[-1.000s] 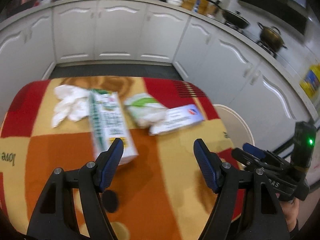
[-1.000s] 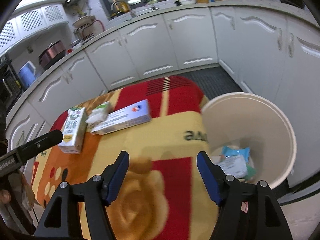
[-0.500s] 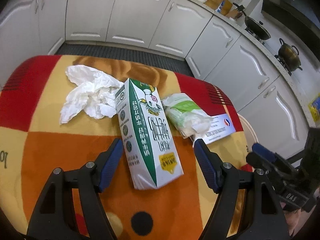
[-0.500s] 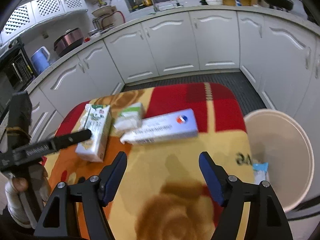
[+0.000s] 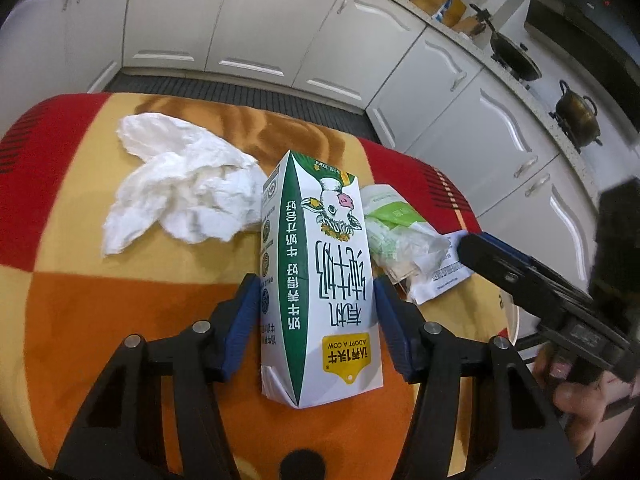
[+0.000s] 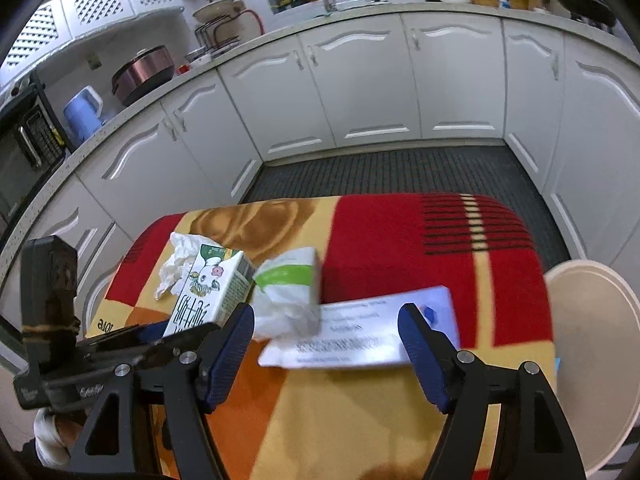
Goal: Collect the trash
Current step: 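Grasp the milk carton with the left tool while the right tool grasps the white-green bag, then carry the milk carton and white-green bag to the bin and release both, then move both tools back over the table toward the tissue and medicine box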
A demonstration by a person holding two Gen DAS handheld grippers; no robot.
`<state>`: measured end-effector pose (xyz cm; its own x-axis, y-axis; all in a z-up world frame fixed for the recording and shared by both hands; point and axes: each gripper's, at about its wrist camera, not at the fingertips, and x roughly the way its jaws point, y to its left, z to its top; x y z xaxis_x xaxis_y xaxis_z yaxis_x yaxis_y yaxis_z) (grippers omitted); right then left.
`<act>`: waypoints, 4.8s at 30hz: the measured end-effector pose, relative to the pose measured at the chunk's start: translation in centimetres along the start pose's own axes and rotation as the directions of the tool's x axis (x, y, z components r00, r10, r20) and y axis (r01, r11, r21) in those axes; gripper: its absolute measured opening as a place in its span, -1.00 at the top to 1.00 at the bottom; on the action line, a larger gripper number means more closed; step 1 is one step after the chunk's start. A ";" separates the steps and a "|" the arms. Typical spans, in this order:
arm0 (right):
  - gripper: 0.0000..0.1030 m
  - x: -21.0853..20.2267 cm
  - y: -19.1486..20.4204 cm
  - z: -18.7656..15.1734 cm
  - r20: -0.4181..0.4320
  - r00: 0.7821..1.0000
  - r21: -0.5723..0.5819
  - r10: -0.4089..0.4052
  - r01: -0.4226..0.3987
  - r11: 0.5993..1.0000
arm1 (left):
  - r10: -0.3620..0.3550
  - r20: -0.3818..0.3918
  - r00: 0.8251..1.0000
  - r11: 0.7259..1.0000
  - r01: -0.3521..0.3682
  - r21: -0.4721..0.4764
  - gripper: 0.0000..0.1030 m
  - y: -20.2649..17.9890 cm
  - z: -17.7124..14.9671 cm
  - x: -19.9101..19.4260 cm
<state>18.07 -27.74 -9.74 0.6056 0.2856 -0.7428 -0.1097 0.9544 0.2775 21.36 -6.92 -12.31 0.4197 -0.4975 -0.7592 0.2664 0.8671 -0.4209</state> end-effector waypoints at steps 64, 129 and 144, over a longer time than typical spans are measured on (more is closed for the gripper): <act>0.39 -15.4 -13.3 -10.4 0.138 0.976 0.259 -0.171 0.132 0.957 | -0.113 -0.044 0.993 0.930 0.122 0.346 -0.09 -22.0 -6.4 1.1; 0.02 -10.9 -23.6 -12.8 -0.028 0.962 0.413 -0.270 0.257 0.874 | -0.089 -0.162 0.983 0.921 0.143 0.363 -0.10 -27.3 -5.0 11.8; 0.02 -11.3 -23.2 -13.1 -0.033 0.966 0.417 -0.255 0.245 0.875 | -0.077 -0.140 0.987 0.918 0.125 0.376 -0.10 -27.2 -5.2 10.7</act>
<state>3.41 -51.96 -15.76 0.5874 0.0359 -0.8085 0.3807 0.8693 0.3152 14.09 -35.65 -11.57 0.2727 -0.5541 -0.7865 0.6234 0.7244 -0.2942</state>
